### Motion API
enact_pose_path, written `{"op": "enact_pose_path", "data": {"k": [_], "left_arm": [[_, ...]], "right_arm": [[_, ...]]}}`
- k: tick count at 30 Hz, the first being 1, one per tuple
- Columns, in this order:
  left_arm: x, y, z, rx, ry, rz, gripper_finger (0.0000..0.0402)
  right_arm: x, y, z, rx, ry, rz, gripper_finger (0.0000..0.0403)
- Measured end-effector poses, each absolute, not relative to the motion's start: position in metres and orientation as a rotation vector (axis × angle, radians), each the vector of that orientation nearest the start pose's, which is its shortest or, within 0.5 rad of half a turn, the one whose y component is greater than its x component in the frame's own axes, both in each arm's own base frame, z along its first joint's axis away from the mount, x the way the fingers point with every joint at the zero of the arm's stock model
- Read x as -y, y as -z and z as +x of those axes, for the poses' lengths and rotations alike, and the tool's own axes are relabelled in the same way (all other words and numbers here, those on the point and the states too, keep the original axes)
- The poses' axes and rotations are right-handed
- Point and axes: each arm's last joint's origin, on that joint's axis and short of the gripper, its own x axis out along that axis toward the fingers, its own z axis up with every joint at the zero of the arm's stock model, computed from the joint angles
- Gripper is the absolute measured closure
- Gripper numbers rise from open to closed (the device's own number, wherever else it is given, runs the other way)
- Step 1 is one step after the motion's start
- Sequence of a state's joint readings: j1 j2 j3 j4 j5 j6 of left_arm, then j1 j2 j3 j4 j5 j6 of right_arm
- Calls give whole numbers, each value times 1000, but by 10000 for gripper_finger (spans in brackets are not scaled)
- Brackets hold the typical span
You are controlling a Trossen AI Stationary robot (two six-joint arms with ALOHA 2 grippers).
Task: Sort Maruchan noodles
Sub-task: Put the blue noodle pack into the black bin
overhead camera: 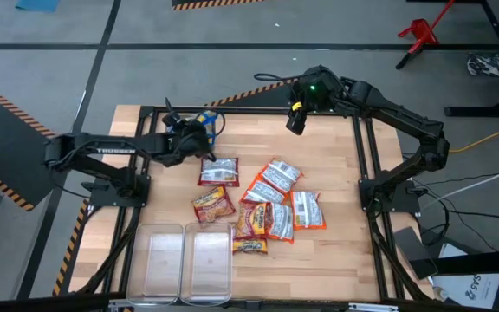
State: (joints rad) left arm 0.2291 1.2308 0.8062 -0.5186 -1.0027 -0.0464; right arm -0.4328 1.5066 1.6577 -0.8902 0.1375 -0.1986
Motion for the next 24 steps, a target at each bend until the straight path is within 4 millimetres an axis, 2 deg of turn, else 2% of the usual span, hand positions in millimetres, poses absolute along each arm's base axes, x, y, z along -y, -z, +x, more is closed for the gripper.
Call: {"op": "enact_pose_path", "data": {"k": [6,12,24], "left_arm": [[-86,-230,216,-974,-1150,316,294],[-94,-229,213,-992,-1149,280,271],[-100,-224,212,-1019,-977,109,229]], "right_arm": [[133,-398,277,-794,467,-74,192],[133,-398,277,-794,467,-73,192],[130,-396,277,-796,397,-36,192]]}}
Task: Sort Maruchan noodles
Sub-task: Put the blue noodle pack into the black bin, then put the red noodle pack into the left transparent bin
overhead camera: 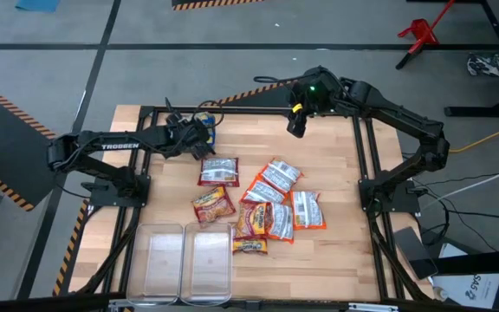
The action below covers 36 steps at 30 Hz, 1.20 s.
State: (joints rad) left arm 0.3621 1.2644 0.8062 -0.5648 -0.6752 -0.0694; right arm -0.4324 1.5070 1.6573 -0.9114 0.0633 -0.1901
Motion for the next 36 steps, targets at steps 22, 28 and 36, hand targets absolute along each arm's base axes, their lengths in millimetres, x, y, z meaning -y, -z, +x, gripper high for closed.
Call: {"op": "enact_pose_path", "data": {"k": [22,28,36], "left_arm": [[-89,-235,210,-936,-730,-65,228],[-85,-250,200,-847,-736,-100,228],[-71,-275,189,-671,-681,-127,228]], "right_arm": [[127,-396,278,-785,292,-21,192],[127,-396,278,-783,284,-19,192],[125,-400,283,-698,171,8,192]]}}
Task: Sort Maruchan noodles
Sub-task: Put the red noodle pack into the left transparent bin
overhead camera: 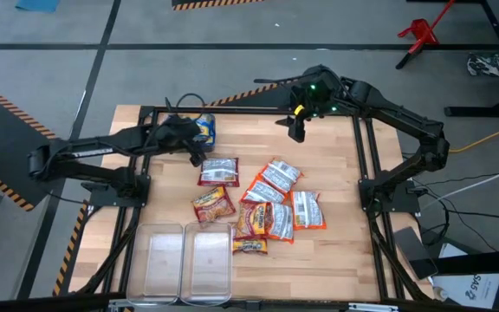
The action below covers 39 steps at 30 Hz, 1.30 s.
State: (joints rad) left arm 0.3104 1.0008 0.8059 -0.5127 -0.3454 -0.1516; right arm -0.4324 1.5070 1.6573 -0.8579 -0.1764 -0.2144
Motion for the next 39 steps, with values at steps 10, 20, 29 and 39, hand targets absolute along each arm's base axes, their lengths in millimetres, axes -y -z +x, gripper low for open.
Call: {"op": "enact_pose_path", "data": {"k": [10,20,29,39], "left_arm": [[-50,-306,177,-431,-594,-115,228],[-31,-321,175,-306,-485,-107,228],[-18,-324,178,-276,-412,-99,228],[-1,-343,175,-102,-301,-46,228]], "right_arm": [[129,-389,299,-692,84,43,192],[137,-363,323,-724,-11,97,192],[139,-364,330,-658,-58,83,192],[137,-375,336,-496,-232,62,192]]}}
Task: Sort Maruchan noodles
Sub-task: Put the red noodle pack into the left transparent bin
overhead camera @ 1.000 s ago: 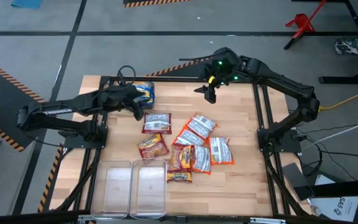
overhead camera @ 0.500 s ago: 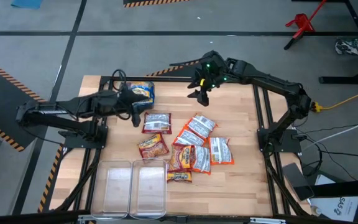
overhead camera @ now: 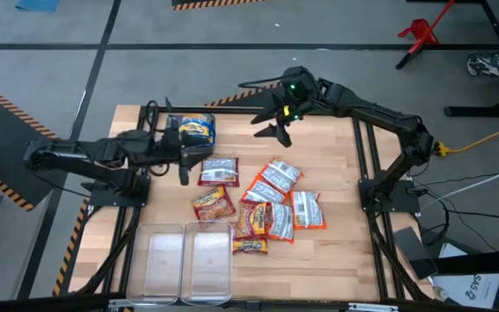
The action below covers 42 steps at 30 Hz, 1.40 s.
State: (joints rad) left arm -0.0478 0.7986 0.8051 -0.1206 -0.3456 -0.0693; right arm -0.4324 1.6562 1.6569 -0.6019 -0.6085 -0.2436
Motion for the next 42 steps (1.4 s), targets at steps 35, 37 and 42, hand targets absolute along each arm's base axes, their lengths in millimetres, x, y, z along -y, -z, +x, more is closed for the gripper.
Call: {"op": "enact_pose_path", "data": {"k": [35,37,42], "left_arm": [[-1,-351,174,-26,-239,-61,228],[-5,-351,174,-25,-234,-73,228],[-21,-351,173,-20,-228,-126,228]], "right_arm": [[92,-488,224,-156,31,-236,192],[84,-498,205,-118,64,-270,192],[67,-512,165,-86,128,-297,192]]}}
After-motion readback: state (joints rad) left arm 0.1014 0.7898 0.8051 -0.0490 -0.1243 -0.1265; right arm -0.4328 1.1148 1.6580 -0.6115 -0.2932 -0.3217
